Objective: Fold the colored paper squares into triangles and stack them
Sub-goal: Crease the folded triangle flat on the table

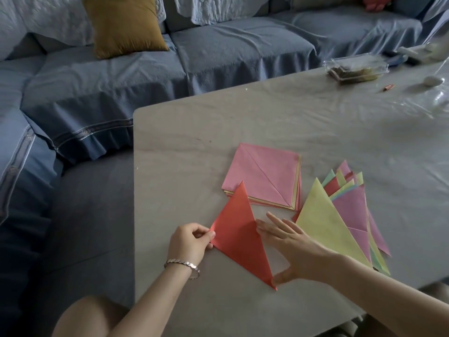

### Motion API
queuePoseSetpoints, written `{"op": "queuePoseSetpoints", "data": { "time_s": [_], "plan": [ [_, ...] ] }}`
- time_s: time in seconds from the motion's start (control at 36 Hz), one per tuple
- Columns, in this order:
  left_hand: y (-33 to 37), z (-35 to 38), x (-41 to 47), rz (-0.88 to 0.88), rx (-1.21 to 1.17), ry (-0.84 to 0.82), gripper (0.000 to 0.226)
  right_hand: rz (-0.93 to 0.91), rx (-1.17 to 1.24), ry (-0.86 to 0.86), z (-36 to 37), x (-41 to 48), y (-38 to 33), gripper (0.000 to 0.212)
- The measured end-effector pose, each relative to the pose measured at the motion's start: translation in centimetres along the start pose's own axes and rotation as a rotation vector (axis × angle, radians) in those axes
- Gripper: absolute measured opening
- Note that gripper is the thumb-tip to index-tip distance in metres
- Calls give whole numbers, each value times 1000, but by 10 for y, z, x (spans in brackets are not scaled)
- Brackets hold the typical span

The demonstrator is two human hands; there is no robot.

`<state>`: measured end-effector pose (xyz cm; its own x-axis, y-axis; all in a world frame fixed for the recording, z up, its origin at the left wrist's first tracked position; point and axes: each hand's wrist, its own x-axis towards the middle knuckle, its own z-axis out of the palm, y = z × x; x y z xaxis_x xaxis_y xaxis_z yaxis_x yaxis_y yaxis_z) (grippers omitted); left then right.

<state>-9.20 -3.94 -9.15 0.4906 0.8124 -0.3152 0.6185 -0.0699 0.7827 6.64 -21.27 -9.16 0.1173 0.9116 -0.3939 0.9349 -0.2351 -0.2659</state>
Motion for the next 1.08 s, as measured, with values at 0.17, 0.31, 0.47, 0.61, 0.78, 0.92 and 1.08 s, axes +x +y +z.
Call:
{"op": "queuePoseSetpoints", "data": {
  "time_s": [0.17, 0.31, 0.47, 0.61, 0.78, 0.92, 1.08],
  "plan": [
    [1, -2, -3, 35, -31, -18, 23, 17, 125, 37, 4, -6, -9, 127],
    [15, 4, -18, 49, -263, -140, 19, 135, 763, 457, -2, -4, -27, 77],
    [41, 20, -25, 170, -316, -235, 21, 372, 1005, 927, -18, -19, -20, 43],
    [47, 25, -6, 244, -221, -128, 23, 607, 969, 922, -27, -55, 24, 31],
    [48, 32, 15, 206, -75, -5, 13, 921, 471, 620, -27, -61, 50, 43],
    [56, 36, 30, 153, 3, 37, 28, 529, 350, 613, -33, -19, 31, 43],
    [67, 38, 50, 79, 35, 23, 44, 391, 148, 355, -26, 35, 23, 63]
  ]
}}
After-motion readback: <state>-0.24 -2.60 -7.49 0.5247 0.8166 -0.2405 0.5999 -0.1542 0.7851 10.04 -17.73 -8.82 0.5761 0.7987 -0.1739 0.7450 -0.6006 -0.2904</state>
